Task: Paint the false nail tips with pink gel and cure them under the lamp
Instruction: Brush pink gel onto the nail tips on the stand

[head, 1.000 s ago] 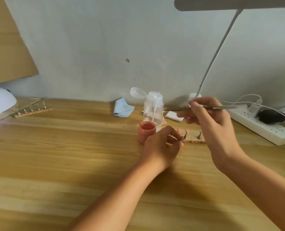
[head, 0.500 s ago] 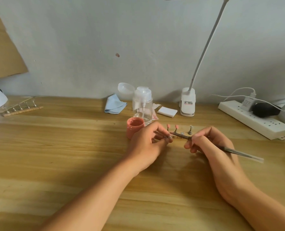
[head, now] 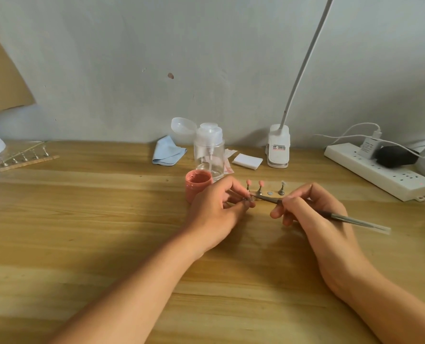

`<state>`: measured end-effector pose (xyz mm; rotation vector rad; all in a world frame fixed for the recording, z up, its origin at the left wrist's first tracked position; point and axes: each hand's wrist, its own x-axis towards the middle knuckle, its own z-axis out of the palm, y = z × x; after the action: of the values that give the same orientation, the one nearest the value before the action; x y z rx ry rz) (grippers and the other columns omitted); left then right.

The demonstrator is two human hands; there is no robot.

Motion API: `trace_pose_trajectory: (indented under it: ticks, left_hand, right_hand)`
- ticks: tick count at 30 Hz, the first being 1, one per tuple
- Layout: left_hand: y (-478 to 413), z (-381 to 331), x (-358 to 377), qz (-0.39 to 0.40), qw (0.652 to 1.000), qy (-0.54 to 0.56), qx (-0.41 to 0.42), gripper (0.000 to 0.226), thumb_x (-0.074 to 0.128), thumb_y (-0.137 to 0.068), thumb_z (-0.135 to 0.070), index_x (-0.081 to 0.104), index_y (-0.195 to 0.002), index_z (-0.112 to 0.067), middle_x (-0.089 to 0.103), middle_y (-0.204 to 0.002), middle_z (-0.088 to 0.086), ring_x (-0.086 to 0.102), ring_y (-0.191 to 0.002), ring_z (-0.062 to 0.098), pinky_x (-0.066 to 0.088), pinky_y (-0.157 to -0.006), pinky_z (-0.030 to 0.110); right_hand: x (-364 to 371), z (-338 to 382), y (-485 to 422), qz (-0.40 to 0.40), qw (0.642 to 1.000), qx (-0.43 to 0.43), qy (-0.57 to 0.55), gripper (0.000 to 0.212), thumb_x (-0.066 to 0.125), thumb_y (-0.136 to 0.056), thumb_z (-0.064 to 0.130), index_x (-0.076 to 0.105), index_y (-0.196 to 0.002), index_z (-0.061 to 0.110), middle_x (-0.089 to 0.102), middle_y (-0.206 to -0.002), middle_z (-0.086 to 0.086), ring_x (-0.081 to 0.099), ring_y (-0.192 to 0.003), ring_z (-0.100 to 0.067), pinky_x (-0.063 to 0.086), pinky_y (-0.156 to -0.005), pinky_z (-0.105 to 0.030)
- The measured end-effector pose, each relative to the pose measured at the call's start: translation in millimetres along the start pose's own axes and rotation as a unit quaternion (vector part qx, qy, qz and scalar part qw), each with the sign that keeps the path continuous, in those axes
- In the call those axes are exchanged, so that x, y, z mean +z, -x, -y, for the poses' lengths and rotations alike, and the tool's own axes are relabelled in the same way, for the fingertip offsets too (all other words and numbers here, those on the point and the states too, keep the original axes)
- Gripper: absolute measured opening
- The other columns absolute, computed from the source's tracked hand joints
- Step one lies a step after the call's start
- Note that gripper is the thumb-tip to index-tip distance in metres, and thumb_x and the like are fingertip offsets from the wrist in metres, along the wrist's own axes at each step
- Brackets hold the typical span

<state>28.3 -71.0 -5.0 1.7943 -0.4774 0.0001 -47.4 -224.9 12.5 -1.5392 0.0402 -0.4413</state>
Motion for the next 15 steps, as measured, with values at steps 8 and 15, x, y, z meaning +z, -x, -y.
trace_pose_trajectory:
  ticks: [8,15]
  left_hand:
    - [0.2,-2.1,-1.0,0.006,1.000,0.010,0.017,0.016,0.073,-0.089,-0.013,0.063,-0.083,-0.024,0.074,-0.084,-0.006,0.058,-0.062,-0.004,0.041,-0.061,0.020]
    - [0.6,-2.3,-1.4,0.016,0.999,0.025,0.018,0.010,0.071,-0.091,-0.012,0.063,-0.088,-0.018,0.077,-0.086,-0.002,0.060,-0.065,-0.001,0.042,-0.066,0.027]
  right_hand:
    - [-0.4,5.9,3.8,0.042,0.997,-0.045,-0.038,0.009,0.052,-0.093,-0.005,0.060,-0.099,-0.003,0.076,-0.083,-0.010,0.068,-0.076,-0.008,0.051,-0.071,-0.016]
    - [2.8,6.6,3.8,0.032,0.997,-0.036,-0.059,0.007,0.058,-0.091,0.000,0.063,-0.090,-0.005,0.074,-0.074,-0.008,0.068,-0.073,-0.005,0.050,-0.070,-0.013]
